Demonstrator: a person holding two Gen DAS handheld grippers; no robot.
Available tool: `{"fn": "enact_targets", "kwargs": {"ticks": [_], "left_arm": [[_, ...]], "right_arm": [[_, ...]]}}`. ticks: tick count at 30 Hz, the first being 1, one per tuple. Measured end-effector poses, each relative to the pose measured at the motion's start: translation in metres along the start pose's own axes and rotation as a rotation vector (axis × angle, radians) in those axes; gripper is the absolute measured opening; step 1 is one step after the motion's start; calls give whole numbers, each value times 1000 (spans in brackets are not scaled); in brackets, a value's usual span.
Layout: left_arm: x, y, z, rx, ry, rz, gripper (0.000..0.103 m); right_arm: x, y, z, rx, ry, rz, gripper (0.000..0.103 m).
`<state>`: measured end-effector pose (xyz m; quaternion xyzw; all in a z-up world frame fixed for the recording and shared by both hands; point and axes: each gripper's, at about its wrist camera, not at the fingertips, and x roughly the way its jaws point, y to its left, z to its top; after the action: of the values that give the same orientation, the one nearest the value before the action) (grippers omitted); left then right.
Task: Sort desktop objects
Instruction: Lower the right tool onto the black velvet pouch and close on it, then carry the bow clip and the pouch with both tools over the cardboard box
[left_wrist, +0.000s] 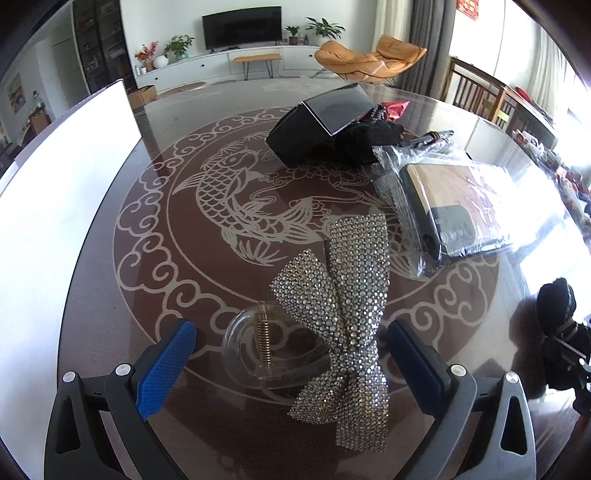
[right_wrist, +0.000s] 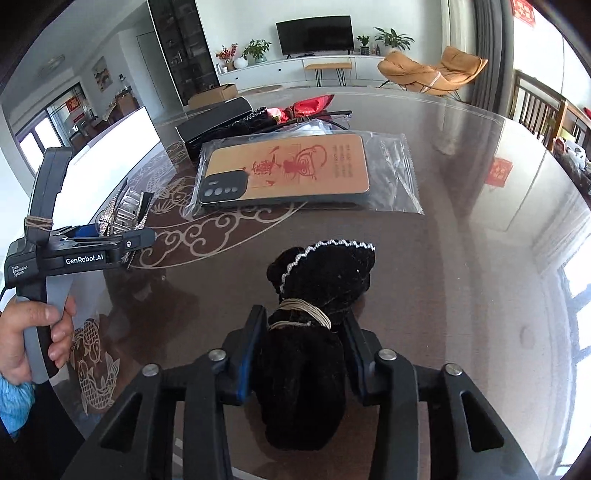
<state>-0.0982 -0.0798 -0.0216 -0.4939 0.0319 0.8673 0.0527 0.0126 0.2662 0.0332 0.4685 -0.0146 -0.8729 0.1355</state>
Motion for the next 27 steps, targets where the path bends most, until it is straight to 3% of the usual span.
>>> {"fn": "enact_targets", "kwargs": {"ticks": [2,7,8,9,11,12,14,19,23,27], "left_arm": [[1,3,5,22,47,-12,103],[2,-3,17,82,114,-34,103],[-1,-7,18,103,103,-39,95],[-3,-12,19,123,89,-56,75],[-8,-21,22,150,72,-60,54],[-11,-26,23,162,64,-55,54],[-17,-33,22,183,42,-61,53],[-48,-38,6,191,-3,-126,53],[-62,-25,2,118,-8,-192,53],[-90,-7,-2,75,-45,-212,53]], "right_arm": [[-2,-3,5,0,30,19,67],[10,1,26,-5,215,60,67],[12,2,27,-14,259,63,67],[14,4,27,-32,281,58,67],[15,6,29,-53,311,47,67],[14,6,30,-55,310,30,61],[13,6,34,-65,317,8,29],[-13,2,41,-44,272,20,29],[-18,10,42,-72,281,5,29],[-16,37,52,-127,271,18,29]]}}
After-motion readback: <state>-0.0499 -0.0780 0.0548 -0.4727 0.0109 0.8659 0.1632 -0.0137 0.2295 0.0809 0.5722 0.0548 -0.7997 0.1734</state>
